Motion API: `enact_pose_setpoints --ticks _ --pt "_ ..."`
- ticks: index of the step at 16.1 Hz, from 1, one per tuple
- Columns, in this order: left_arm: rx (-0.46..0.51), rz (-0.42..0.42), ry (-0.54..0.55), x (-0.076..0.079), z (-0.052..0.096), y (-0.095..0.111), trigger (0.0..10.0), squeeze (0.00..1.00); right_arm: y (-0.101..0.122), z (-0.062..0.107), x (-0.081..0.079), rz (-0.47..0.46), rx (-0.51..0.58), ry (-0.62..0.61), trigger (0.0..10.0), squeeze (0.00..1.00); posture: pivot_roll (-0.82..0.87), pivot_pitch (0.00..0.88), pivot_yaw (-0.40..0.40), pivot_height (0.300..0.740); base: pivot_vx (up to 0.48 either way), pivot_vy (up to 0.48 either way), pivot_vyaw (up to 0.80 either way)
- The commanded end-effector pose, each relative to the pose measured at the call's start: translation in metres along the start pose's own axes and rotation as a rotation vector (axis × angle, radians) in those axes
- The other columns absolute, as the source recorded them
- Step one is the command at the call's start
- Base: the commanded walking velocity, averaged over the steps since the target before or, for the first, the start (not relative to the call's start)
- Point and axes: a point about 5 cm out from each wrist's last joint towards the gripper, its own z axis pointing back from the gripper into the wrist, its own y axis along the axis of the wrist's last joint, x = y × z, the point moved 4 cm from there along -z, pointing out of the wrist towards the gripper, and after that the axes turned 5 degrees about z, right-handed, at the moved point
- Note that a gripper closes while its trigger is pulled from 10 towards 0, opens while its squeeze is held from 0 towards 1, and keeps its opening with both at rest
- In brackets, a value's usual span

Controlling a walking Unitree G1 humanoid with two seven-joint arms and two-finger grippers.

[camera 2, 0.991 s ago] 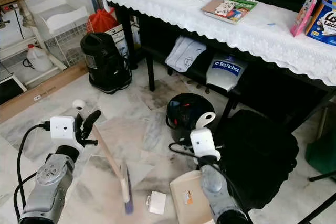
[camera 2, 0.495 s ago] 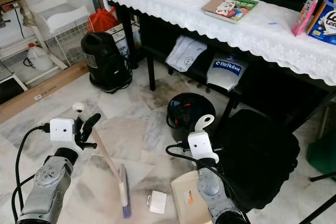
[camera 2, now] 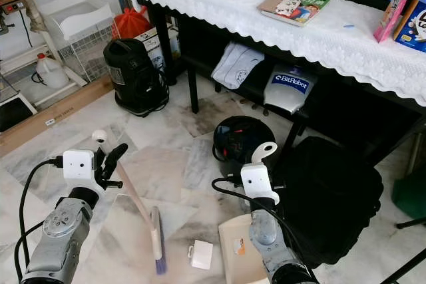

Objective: Sweep floor

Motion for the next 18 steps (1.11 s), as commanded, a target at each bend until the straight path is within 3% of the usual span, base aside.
enact_pose_setpoints --ticks 1,5,13,18 --pt "0.033 -0.012 -0.005 -0.002 0.000 0.010 10.0 0.00 0.003 -0.006 0.010 0.066 0.032 -0.021 10.0 0.00 0.12 0.112 0.011 0.740 0.000 0.000 0.00" --pt "0.041 -0.012 -0.005 -0.002 -0.001 0.012 10.0 0.00 0.019 -0.017 0.015 0.052 0.091 -0.047 10.0 0.00 0.12 0.114 0.011 0.740 0.000 0.000 0.00" --pt "0.053 -0.007 -0.005 0.000 -0.001 0.015 10.0 0.00 0.025 -0.019 0.014 0.039 0.120 -0.045 10.0 0.00 0.12 0.115 0.008 0.740 0.000 0.000 0.00" --pt "0.008 -0.036 -0.036 0.005 0.000 0.005 10.0 0.00 0.014 -0.012 -0.001 0.035 0.069 0.037 10.0 0.00 0.12 0.108 0.007 0.740 0.000 0.000 0.00"
